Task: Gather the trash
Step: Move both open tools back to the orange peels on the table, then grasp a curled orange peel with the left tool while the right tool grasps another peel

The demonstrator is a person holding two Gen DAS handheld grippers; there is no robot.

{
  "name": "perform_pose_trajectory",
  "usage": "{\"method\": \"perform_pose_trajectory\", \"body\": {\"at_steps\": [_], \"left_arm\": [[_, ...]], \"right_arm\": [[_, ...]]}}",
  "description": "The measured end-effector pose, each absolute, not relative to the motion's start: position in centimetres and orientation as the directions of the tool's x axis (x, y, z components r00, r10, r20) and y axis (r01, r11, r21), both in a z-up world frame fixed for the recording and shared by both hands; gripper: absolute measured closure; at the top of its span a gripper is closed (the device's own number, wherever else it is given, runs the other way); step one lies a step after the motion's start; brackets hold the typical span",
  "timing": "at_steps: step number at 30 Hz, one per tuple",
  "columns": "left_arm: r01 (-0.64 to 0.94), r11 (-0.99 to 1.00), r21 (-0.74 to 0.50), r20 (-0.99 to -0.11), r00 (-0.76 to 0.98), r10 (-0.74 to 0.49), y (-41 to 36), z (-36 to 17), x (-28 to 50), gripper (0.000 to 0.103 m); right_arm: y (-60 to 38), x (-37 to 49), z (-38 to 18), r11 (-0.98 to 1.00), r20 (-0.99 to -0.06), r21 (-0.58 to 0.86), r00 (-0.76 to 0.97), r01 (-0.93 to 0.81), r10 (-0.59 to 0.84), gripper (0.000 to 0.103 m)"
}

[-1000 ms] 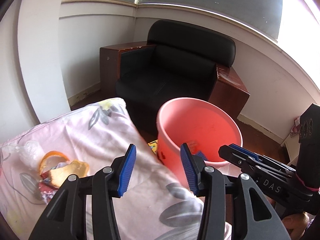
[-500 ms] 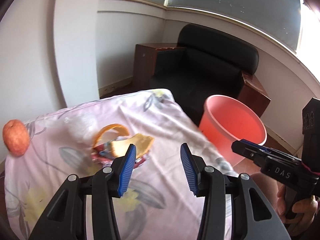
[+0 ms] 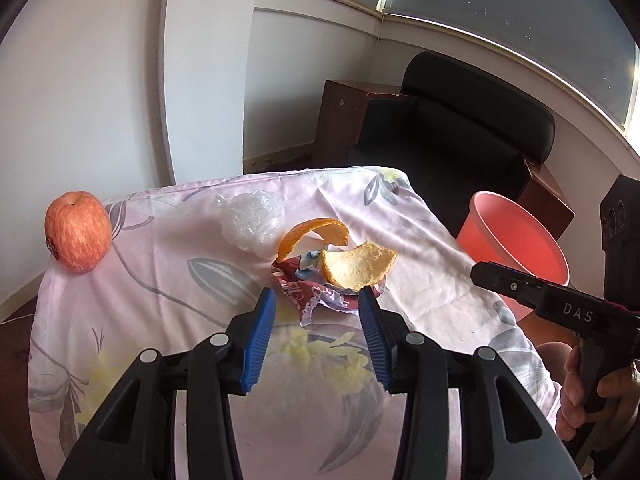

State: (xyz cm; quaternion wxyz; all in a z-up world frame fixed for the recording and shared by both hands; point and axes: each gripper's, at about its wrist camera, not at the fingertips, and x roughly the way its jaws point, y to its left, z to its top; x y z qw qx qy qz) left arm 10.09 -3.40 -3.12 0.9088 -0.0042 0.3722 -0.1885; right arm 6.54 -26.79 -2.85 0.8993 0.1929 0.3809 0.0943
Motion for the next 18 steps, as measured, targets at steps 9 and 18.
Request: {"method": "perform_pose_trajectory", "body": {"at_steps": [9,18], "left_arm": [[0.318,0.937,-0.147,-0.684,0.651,-0.329,-2.6,-3.5,11.4,0.071],[0.344,0.93,-0.128,-0.688,0.645,-0.333,-3.6,-3.7,13.7,0.075]], "right_arm": [[-24.3,12.2,-5.4,0.887,-0.681,0.458,0.619,-0.057,0.392,0.074],[-23.4,15.3,-7.1,0.889,-0.7,0.454,0.591,-0.065,0.401,0.075]]}}
